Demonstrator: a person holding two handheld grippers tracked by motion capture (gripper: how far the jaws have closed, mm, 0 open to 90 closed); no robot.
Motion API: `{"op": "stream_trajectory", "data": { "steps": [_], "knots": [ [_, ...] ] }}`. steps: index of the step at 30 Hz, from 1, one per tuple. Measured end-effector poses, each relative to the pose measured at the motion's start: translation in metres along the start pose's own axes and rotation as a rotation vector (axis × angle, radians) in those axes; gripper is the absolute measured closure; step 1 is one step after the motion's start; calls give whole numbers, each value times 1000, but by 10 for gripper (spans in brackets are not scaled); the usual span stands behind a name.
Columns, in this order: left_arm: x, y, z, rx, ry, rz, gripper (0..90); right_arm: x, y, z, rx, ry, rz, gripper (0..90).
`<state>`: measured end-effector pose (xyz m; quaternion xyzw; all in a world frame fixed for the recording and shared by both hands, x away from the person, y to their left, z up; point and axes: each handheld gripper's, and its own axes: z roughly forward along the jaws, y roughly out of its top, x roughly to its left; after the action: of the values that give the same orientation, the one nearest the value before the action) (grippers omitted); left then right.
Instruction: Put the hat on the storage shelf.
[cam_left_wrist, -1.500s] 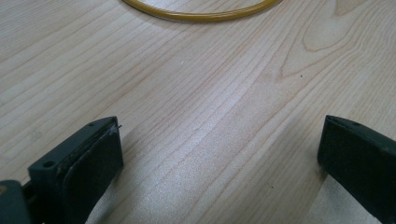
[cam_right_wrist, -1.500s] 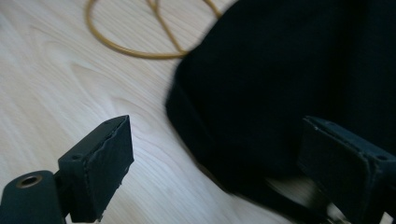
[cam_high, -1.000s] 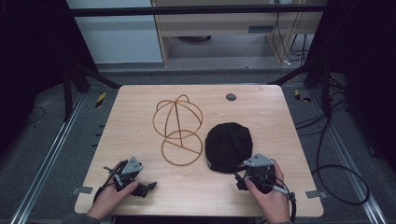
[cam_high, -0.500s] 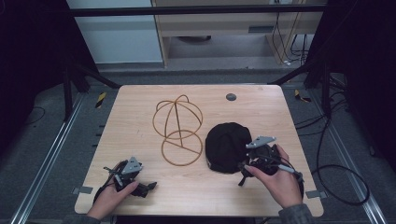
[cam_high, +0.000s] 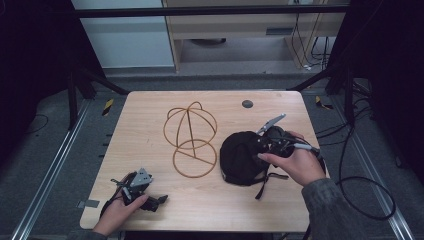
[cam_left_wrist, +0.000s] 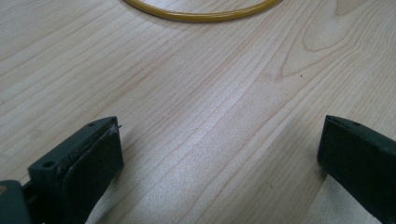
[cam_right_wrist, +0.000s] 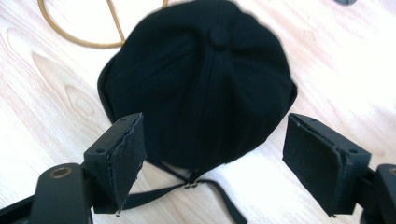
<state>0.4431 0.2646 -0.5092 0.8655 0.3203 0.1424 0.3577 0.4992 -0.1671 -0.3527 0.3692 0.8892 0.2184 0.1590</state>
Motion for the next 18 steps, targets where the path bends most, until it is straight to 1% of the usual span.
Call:
{"op": "stream_trajectory", "data": {
  "steps": [1, 4, 6, 7, 8, 11, 12, 14, 15, 16, 18],
  "knots": [
    [0, 0, 0, 0, 1, 1, 0, -1, 4, -1, 6, -1, -6, 205],
    [0, 0, 0, 0, 1, 3, 0, -5, 15, -3, 12, 27, -16, 206],
    [0, 0, 0, 0, 1, 3, 0, -8, 27, -4, 17, 29, -27, 217],
    [0, 0, 0, 0, 0, 3, 0, -8, 27, -4, 17, 29, -27, 217],
    [0, 0, 0, 1, 0, 2, 0, -9, 30, -5, 16, 30, -30, 213],
    [0, 0, 0, 3, 0, 3, 0, -13, 44, -7, 19, 26, -40, 151],
    [0, 0, 0, 3, 0, 3, 0, -13, 44, -7, 19, 26, -40, 151],
    [0, 0, 0, 3, 0, 3, 0, -15, 50, -7, 30, 27, -46, 161],
    [0, 0, 0, 3, 0, 3, 0, -16, 52, -6, 33, 32, -50, 172],
    [0, 0, 0, 3, -1, 3, 0, -18, 57, -4, 34, 49, -57, 186],
    [0, 0, 0, 3, -2, 4, 0, -20, 61, -4, 31, 59, -61, 193]
  ]
}}
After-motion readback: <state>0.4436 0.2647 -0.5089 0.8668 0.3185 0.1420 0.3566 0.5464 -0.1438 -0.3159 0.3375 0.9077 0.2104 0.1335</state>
